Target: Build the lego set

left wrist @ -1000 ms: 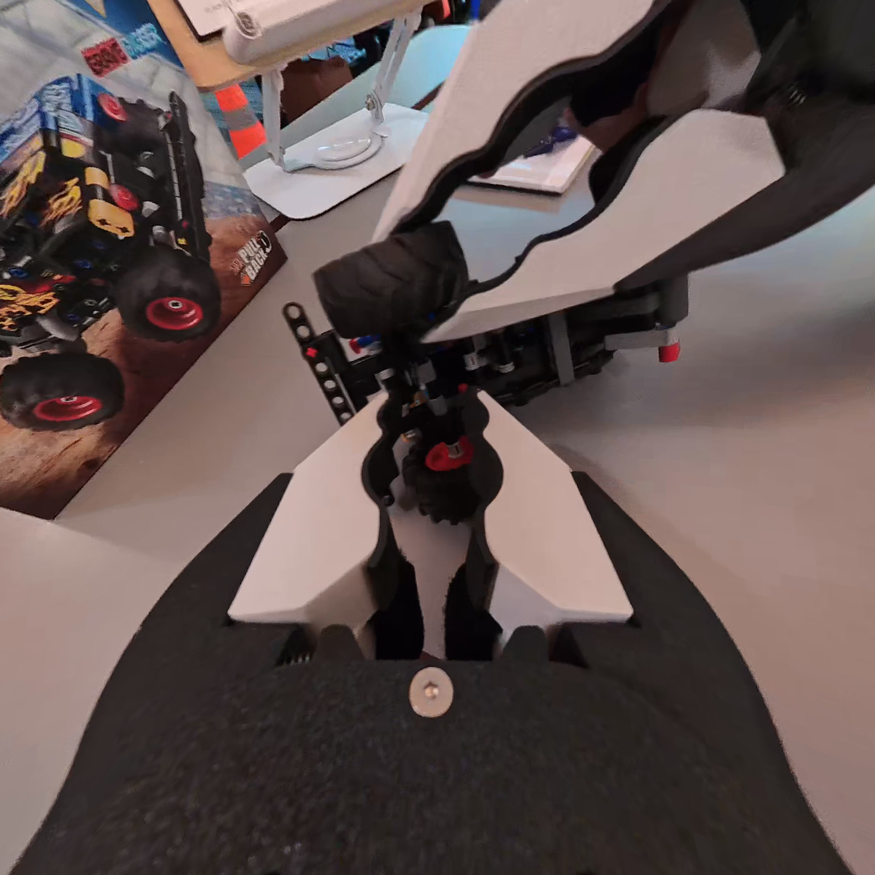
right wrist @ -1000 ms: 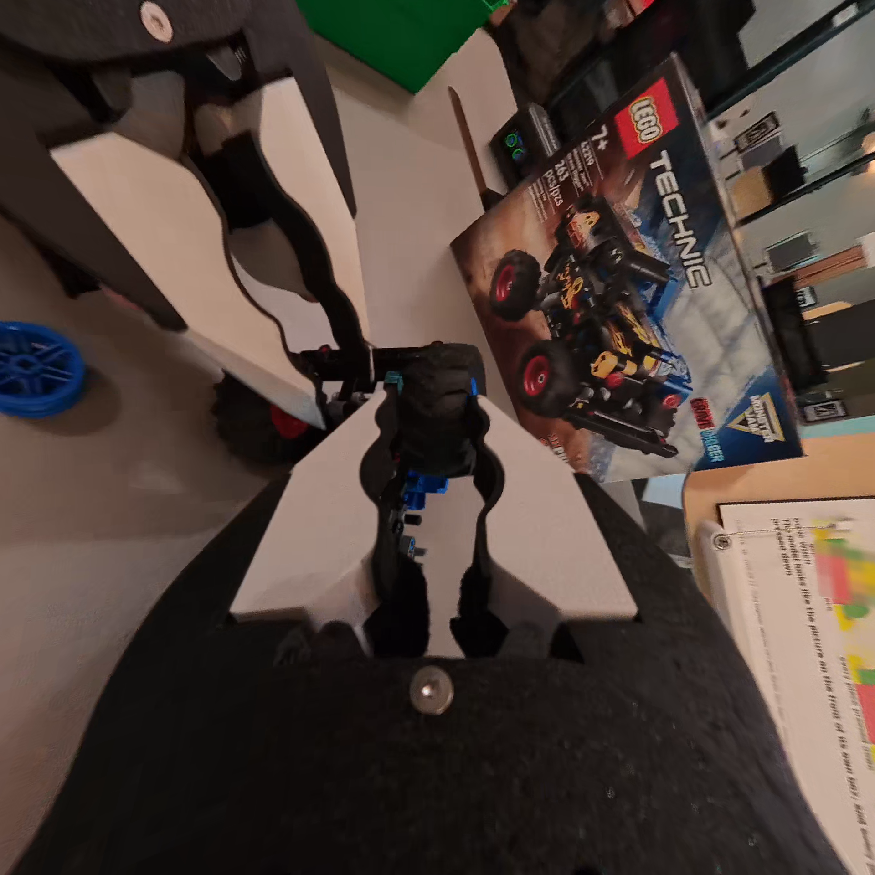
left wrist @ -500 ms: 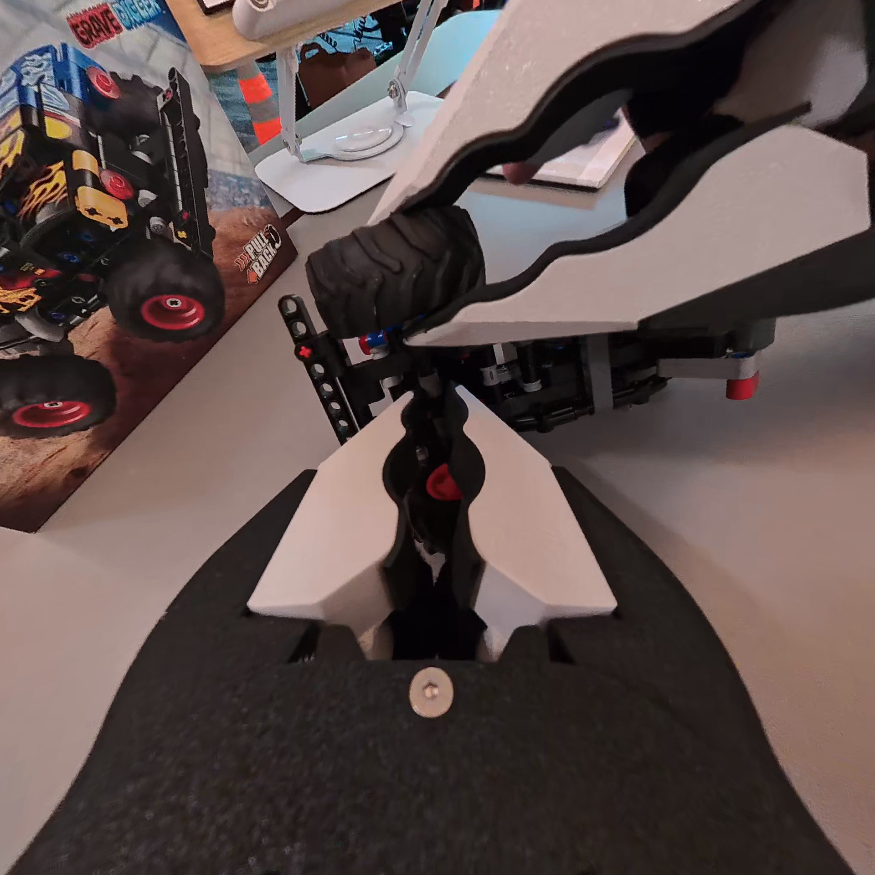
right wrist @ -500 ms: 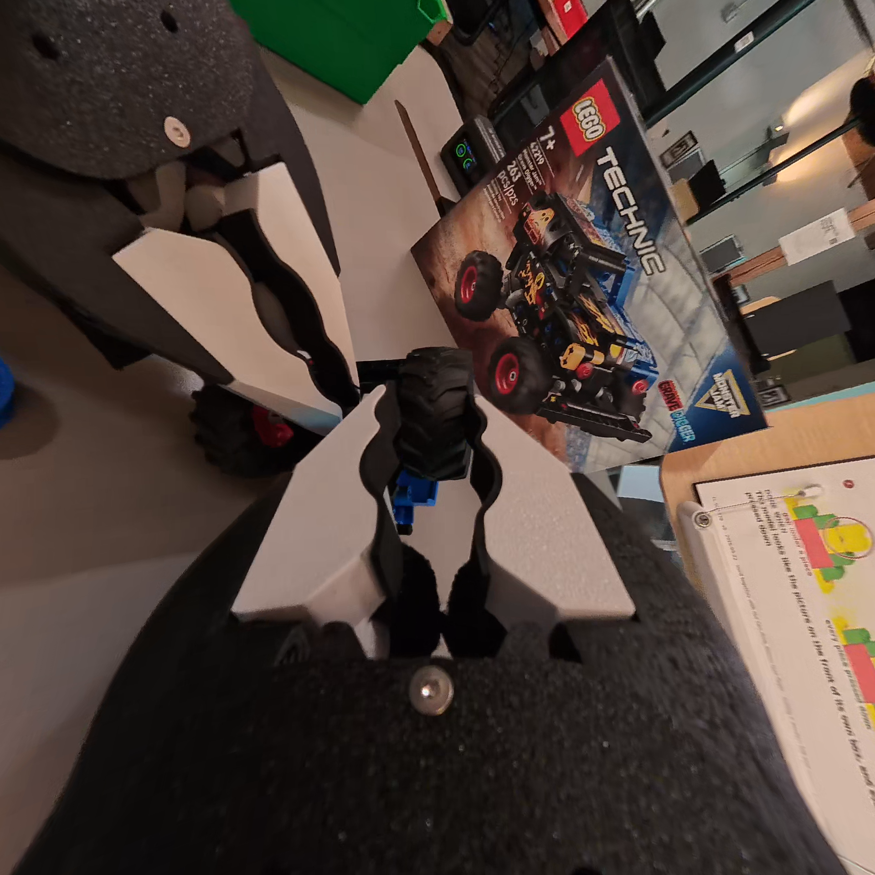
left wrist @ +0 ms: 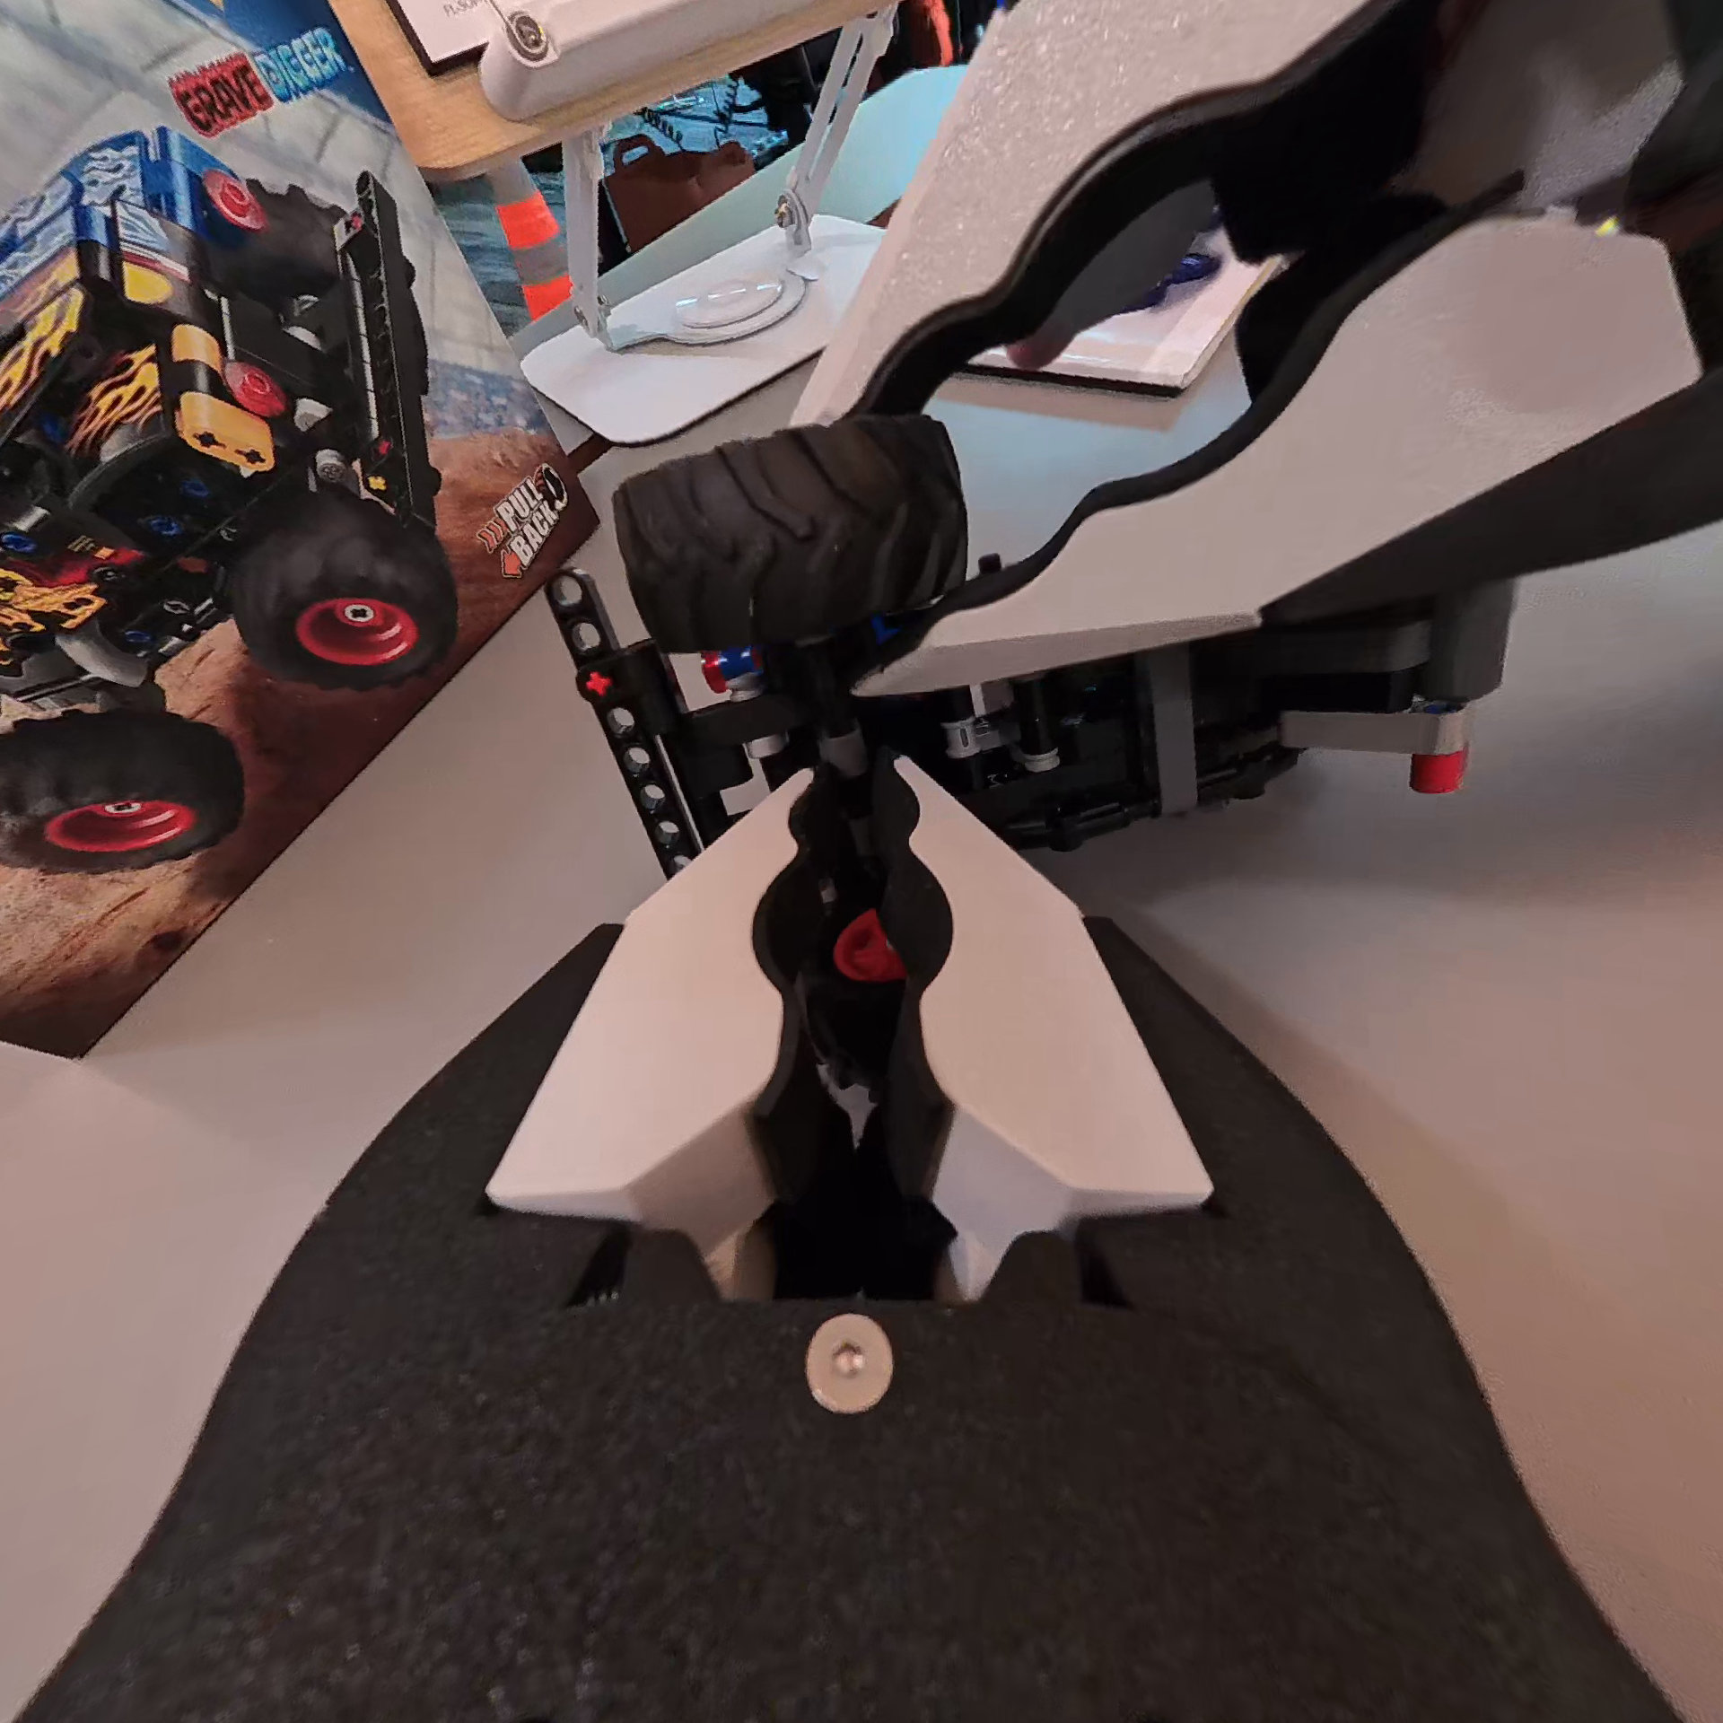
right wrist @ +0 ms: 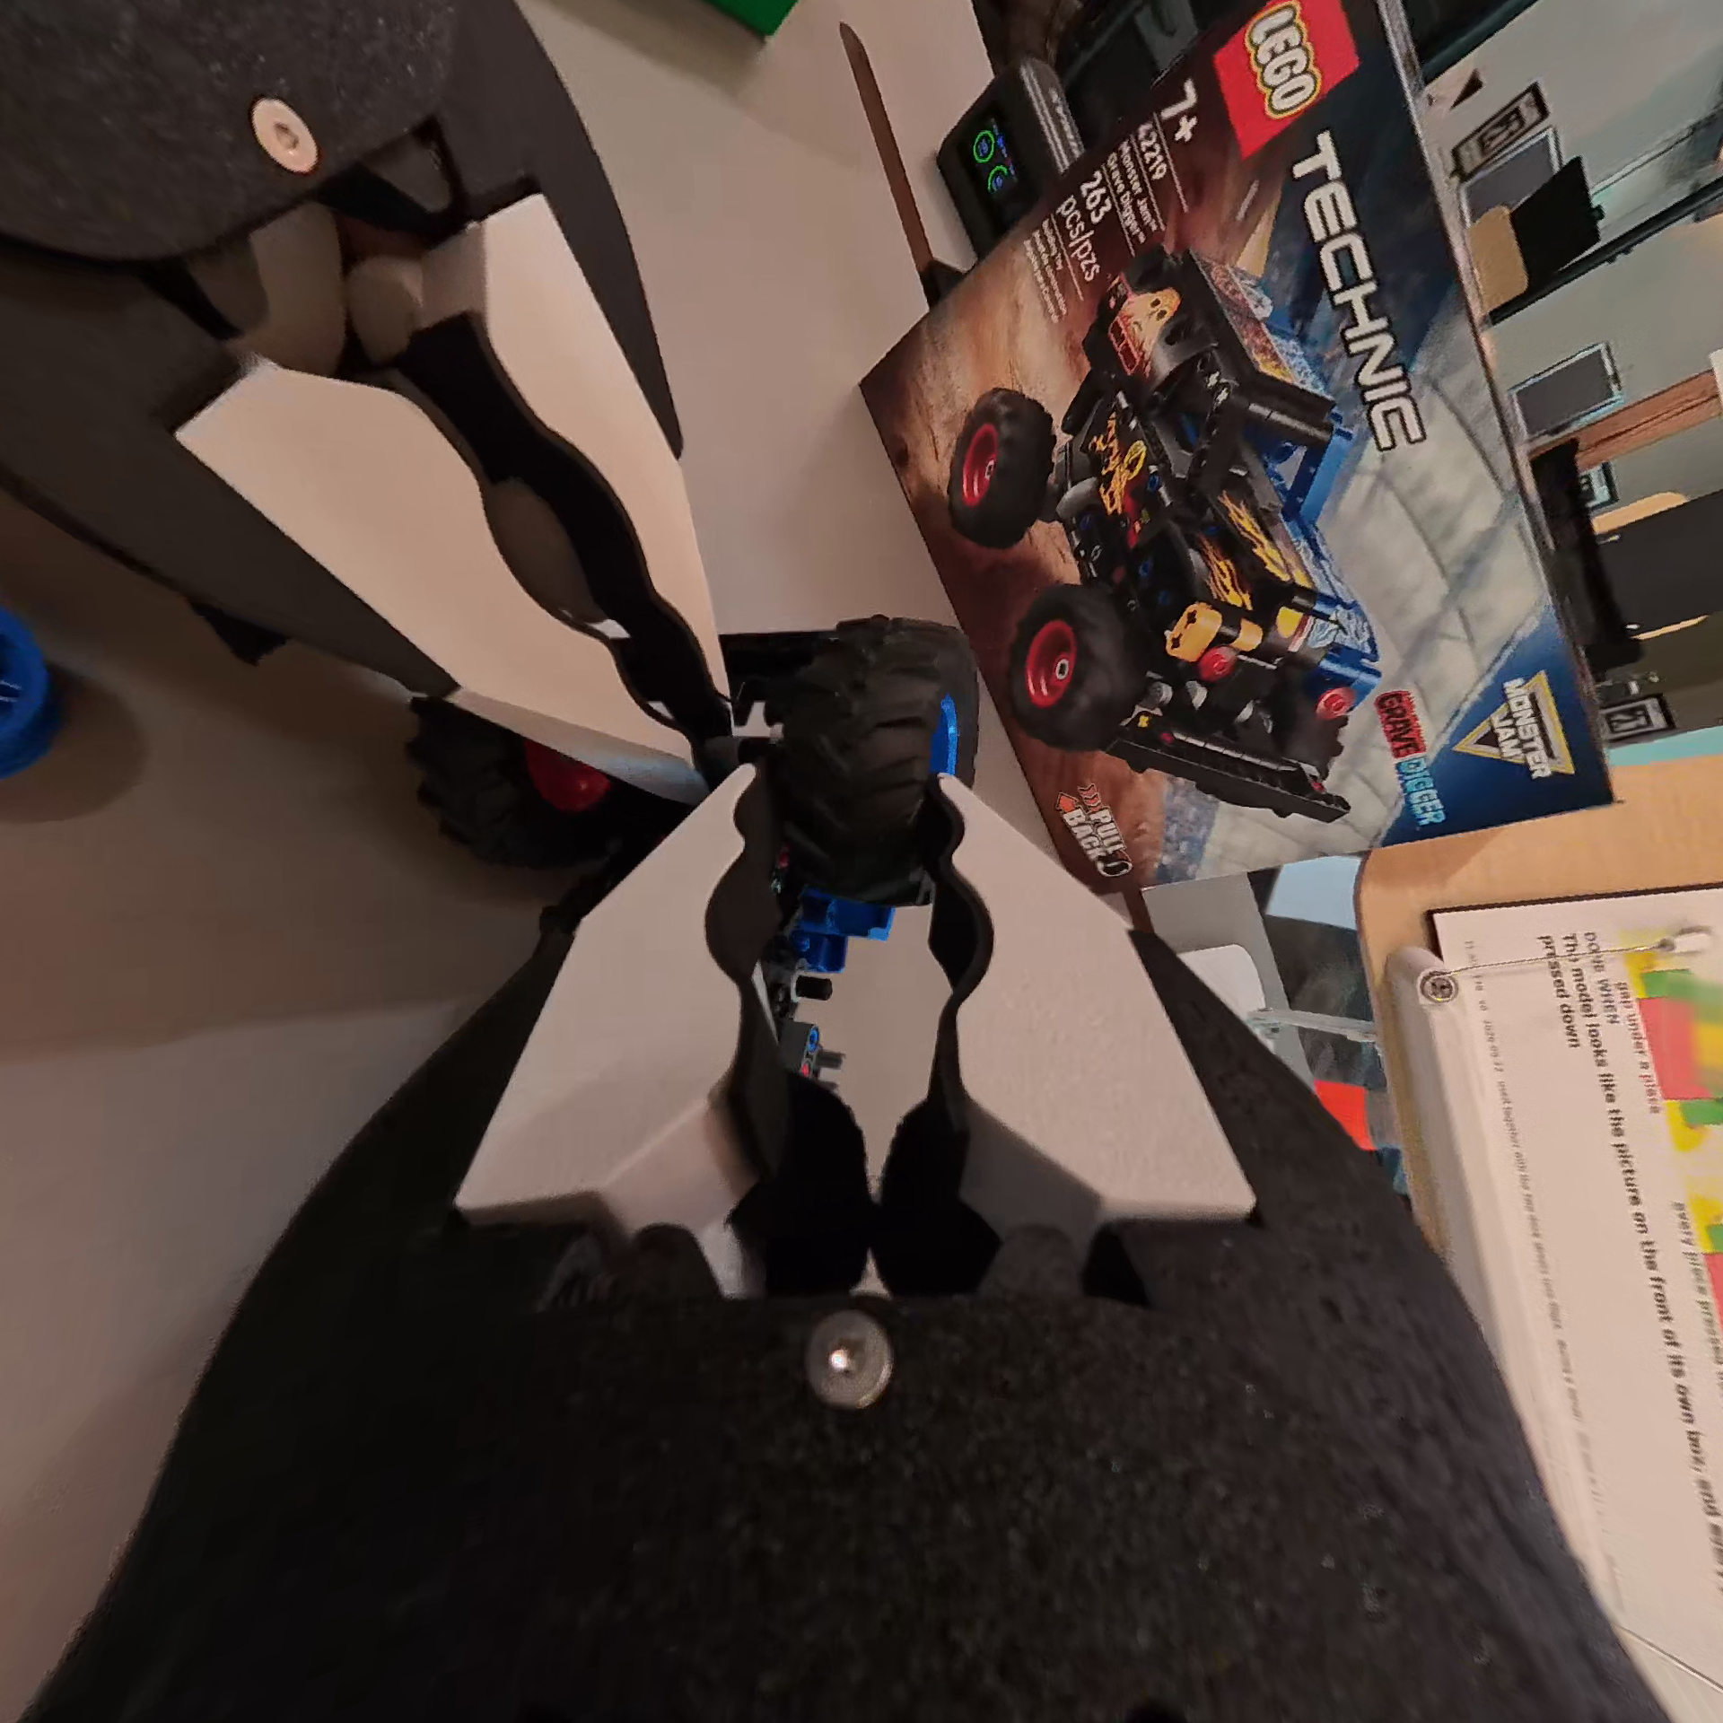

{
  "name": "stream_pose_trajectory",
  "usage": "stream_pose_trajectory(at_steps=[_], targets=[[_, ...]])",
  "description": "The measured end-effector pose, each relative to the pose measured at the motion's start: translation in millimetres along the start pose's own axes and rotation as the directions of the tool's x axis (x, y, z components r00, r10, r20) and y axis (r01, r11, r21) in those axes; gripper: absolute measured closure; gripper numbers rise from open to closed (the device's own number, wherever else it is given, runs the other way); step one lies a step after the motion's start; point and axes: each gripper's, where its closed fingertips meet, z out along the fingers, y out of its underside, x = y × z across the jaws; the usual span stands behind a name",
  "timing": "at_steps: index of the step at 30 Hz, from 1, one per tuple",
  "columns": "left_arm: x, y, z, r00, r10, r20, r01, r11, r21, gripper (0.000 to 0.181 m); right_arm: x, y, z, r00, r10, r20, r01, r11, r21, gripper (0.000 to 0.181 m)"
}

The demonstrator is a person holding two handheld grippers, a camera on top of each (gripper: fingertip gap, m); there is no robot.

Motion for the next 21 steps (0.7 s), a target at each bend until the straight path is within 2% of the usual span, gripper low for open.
stream_pose_trajectory(at_steps=[3,8,12,15,18,21], targets=[[2.2,-0.3,1.3,1.000,-0.009,-0.024,0.009,1.000,0.000,0.175,1.5,-1.4,-2.5,0.999,0.031,0.012,-0.032,0.999,0.044,0.153],[2.9,-0.7,2.4,1.000,-0.003,-0.028,0.003,1.000,0.000,0.175,1.9,-0.2,-1.4,0.990,0.075,0.119,-0.083,0.995,0.058,0.153],[2.8,-1.1,3.1,1.000,0.001,-0.030,-0.001,1.000,0.000,0.175,-0.1,0.9,-2.0,0.992,0.065,0.111,-0.073,0.995,0.064,0.152],[3.6,-2.4,3.4,1.000,0.016,-0.011,-0.016,1.000,0.003,0.175,-2.9,-1.8,-9.9,0.977,0.120,0.175,-0.135,0.988,0.077,0.149],[3.3,-2.8,3.0,0.999,0.043,0.007,-0.044,0.999,0.008,0.175,5.2,-5.7,-25.4,0.947,0.191,0.260,-0.230,0.965,0.130,0.139],[5.0,-3.7,2.4,0.997,0.072,0.010,-0.072,0.997,0.019,0.175,14.0,-4.9,-30.5,0.854,0.279,0.439,-0.347,0.935,0.080,0.119]])
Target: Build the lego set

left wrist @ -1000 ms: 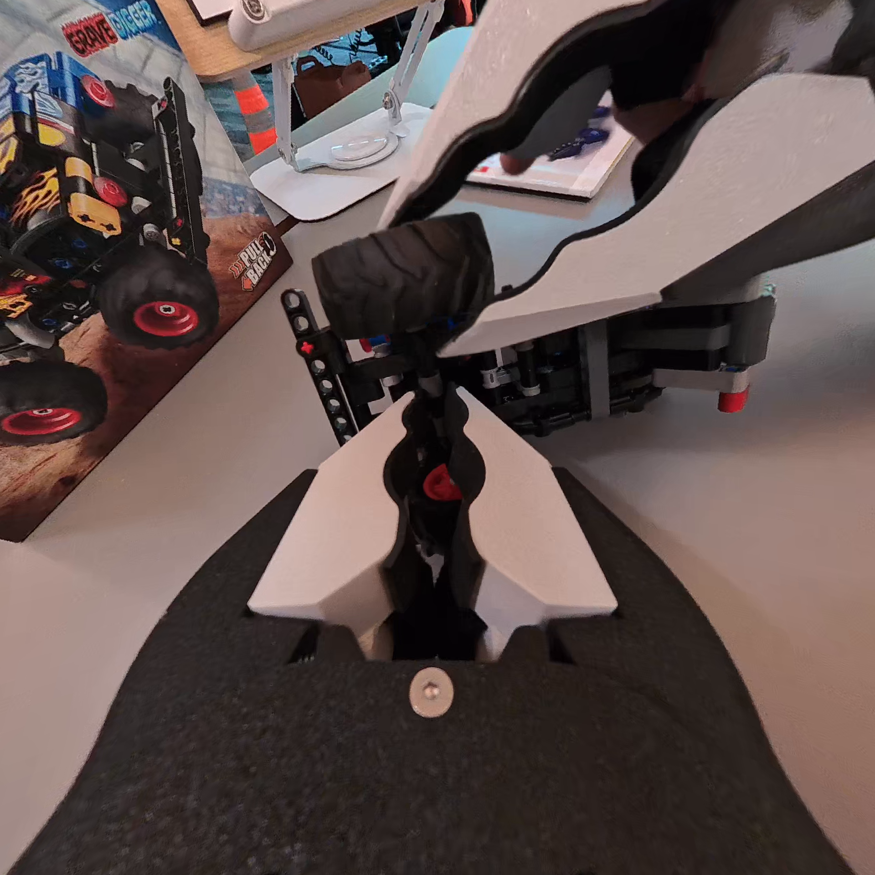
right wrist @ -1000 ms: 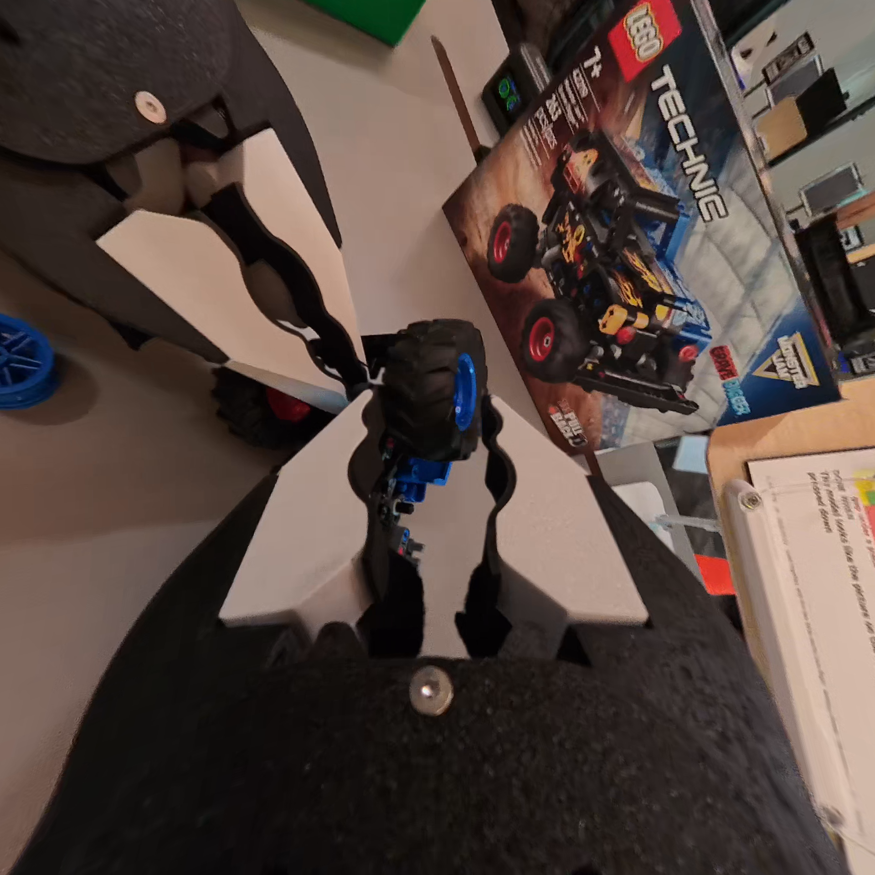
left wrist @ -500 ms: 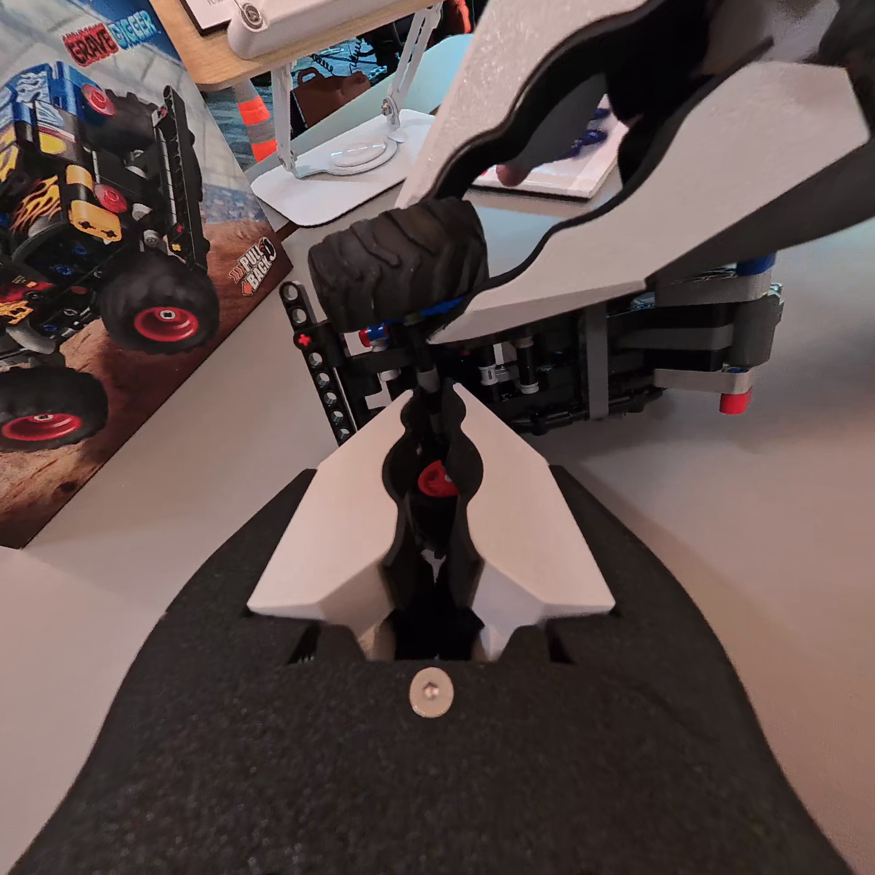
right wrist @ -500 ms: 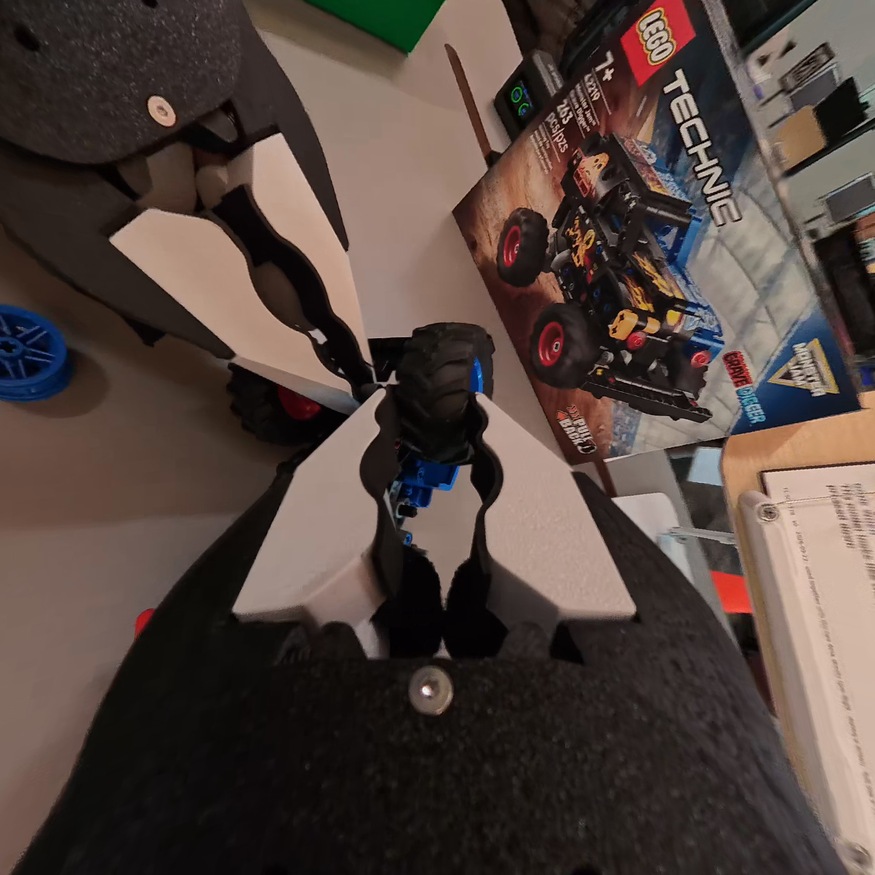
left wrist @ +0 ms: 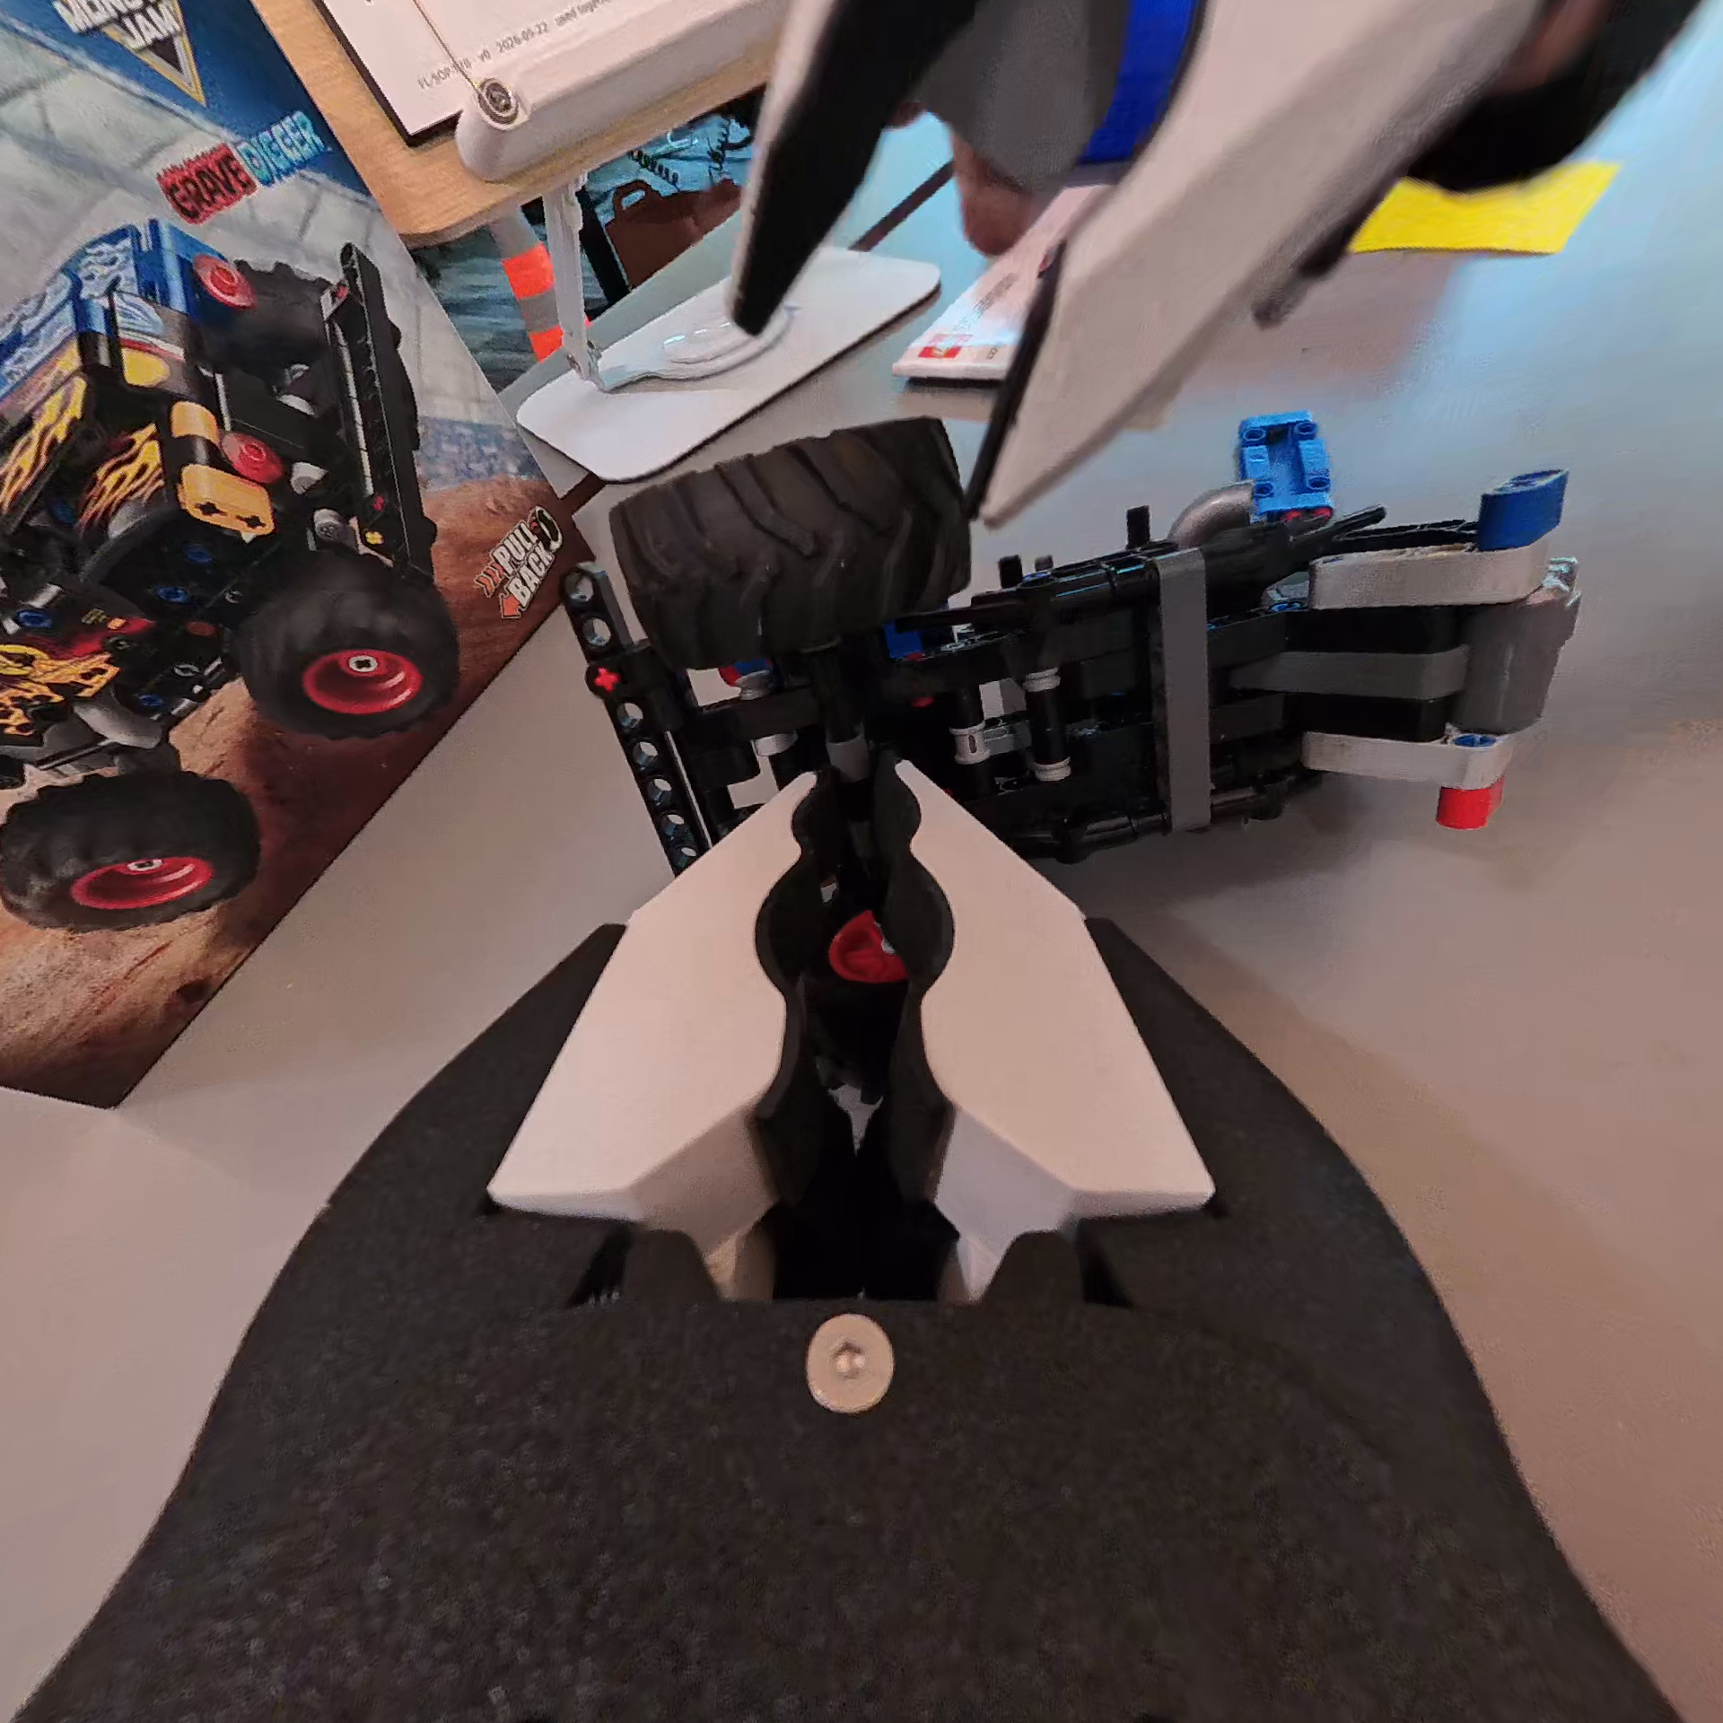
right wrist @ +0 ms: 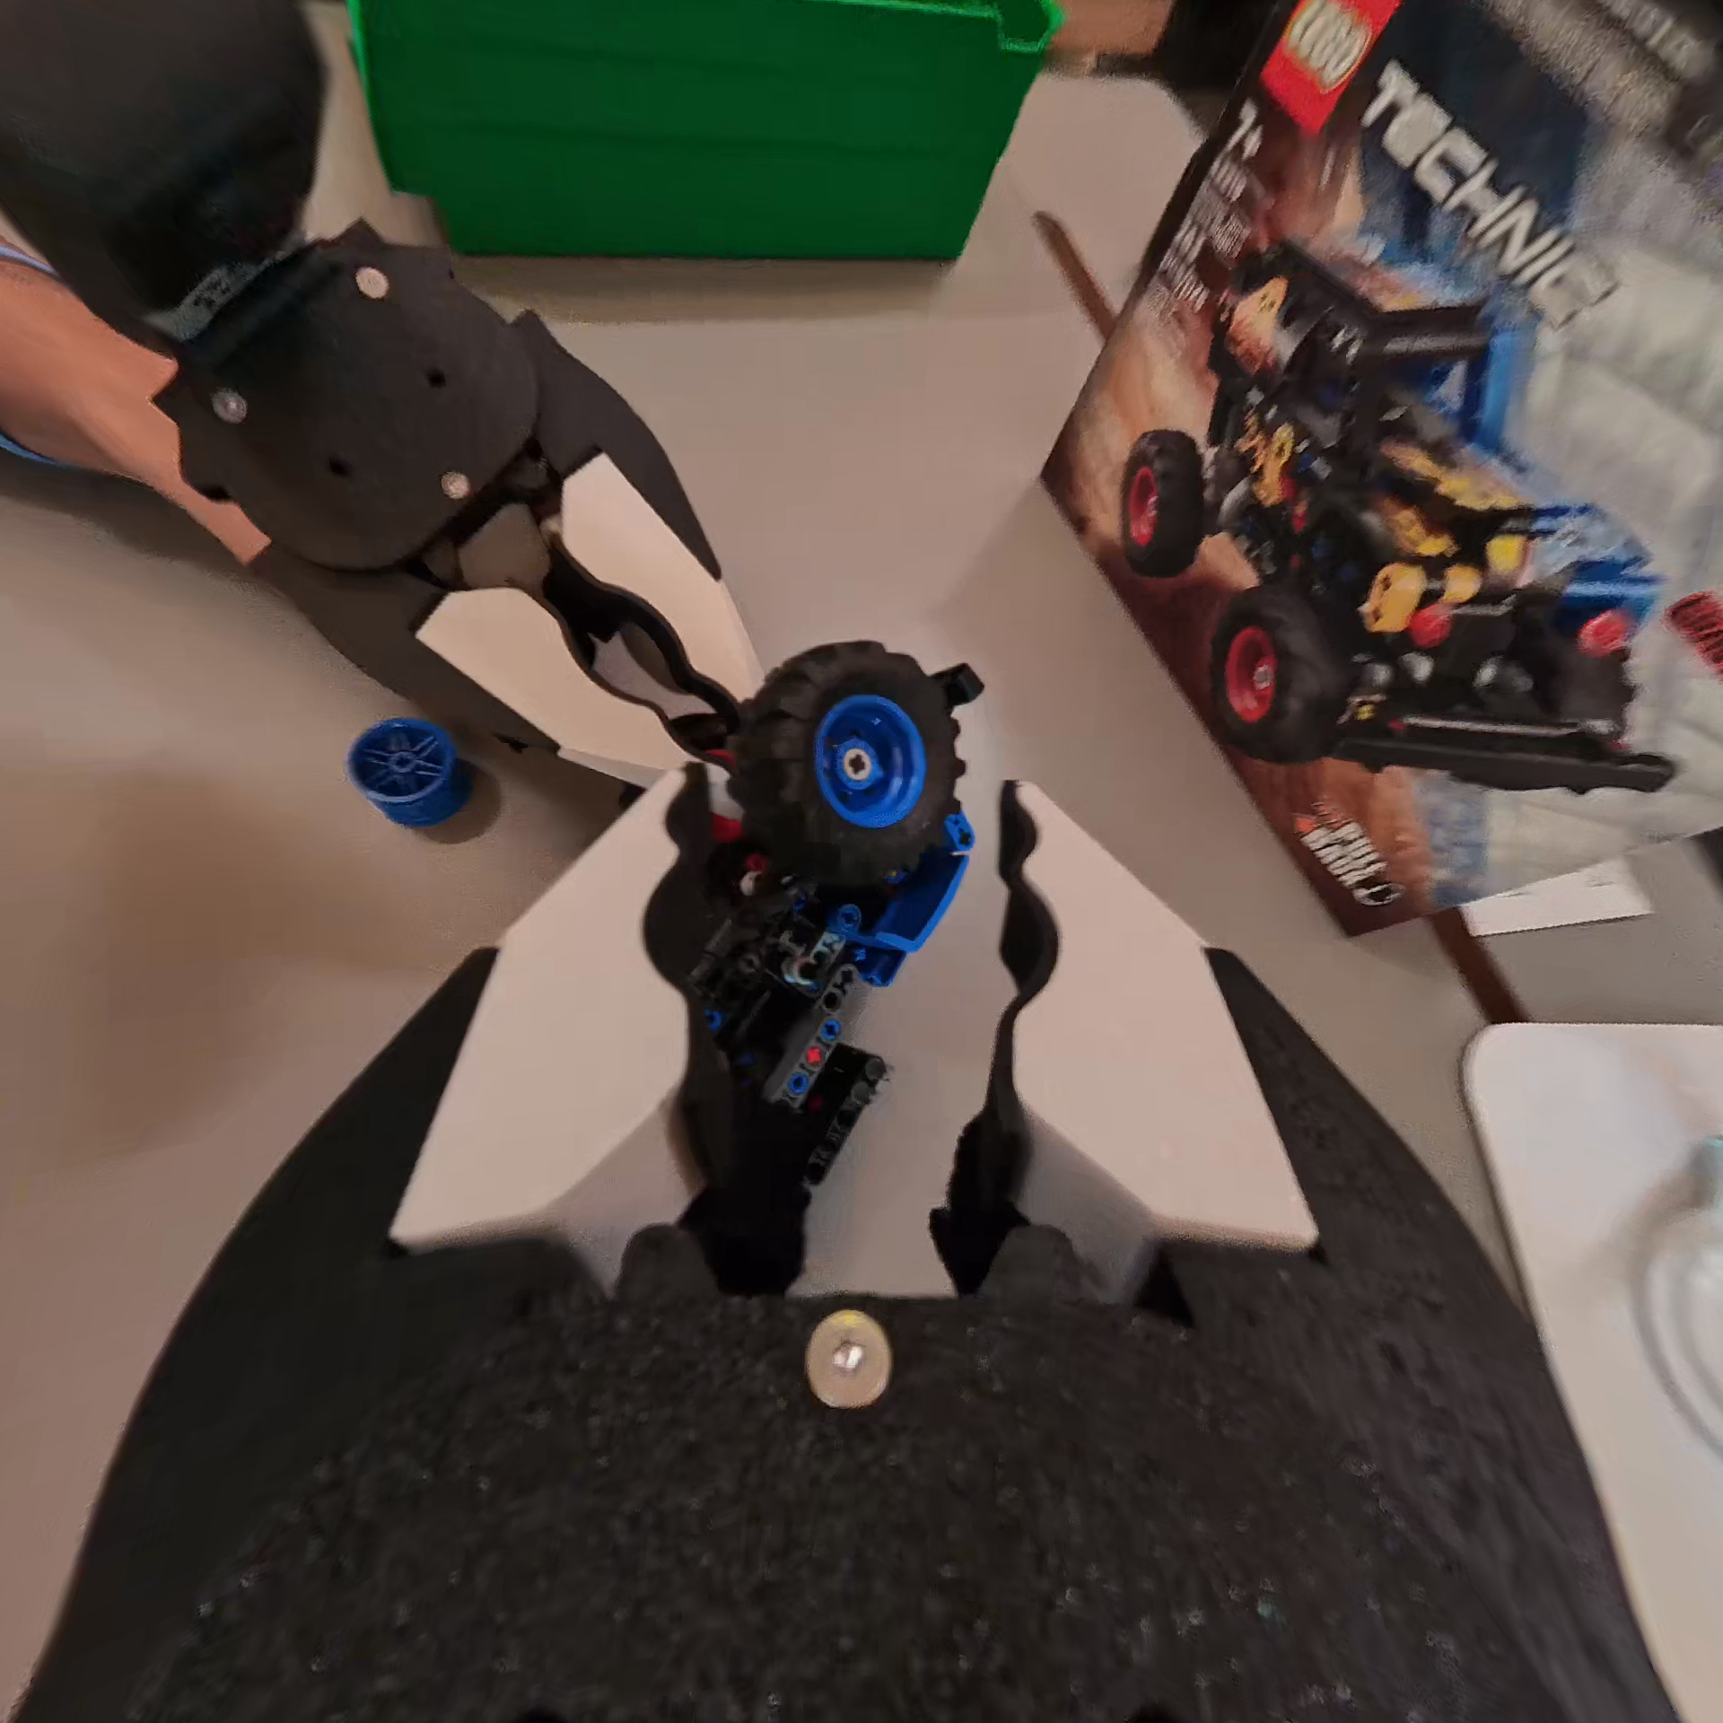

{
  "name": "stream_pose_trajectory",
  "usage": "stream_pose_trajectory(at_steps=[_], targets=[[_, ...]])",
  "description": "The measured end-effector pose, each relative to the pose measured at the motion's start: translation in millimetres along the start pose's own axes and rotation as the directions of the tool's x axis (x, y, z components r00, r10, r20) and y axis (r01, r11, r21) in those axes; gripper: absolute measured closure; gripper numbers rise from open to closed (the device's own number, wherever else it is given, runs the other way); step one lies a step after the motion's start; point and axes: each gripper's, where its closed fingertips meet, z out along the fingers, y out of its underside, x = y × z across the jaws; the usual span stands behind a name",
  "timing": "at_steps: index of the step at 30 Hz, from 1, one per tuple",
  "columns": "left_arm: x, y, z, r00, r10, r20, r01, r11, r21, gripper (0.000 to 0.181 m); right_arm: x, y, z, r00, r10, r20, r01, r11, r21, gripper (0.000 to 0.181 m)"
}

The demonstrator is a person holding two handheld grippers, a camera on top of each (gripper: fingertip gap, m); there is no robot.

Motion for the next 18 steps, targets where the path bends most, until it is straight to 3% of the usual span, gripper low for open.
stream_pose_trajectory(at_steps=[3,5,6,7,18], targets=[[1.8,-0.6,0.1,1.000,0.022,0.002,-0.022,1.000,0.004,0.176,-6.9,8.2,11.7,0.967,0.128,0.222,-0.104,0.988,-0.116,0.095],[2.7,-0.8,-0.1,1.000,0.030,0.002,-0.030,1.000,0.005,0.176,-14.3,16.4,23.1,0.944,0.158,0.290,-0.108,0.977,-0.182,0.095],[3.3,-0.8,-0.2,0.999,0.033,0.000,-0.033,0.999,0.006,0.176,-13.6,18.9,28.9,0.947,0.148,0.284,-0.096,0.977,-0.188,0.104],[3.5,-0.8,-0.4,0.999,0.038,0.002,-0.038,0.999,0.007,0.176,-13.2,15.1,32.6,0.950,0.136,0.280,-0.096,0.984,-0.152,0.116],[4.3,0.4,-0.1,1.000,0.026,-0.016,-0.026,1.000,0.002,0.176,-10.2,6.7,32.8,0.896,0.271,0.352,-0.335,0.932,0.135,0.121]])
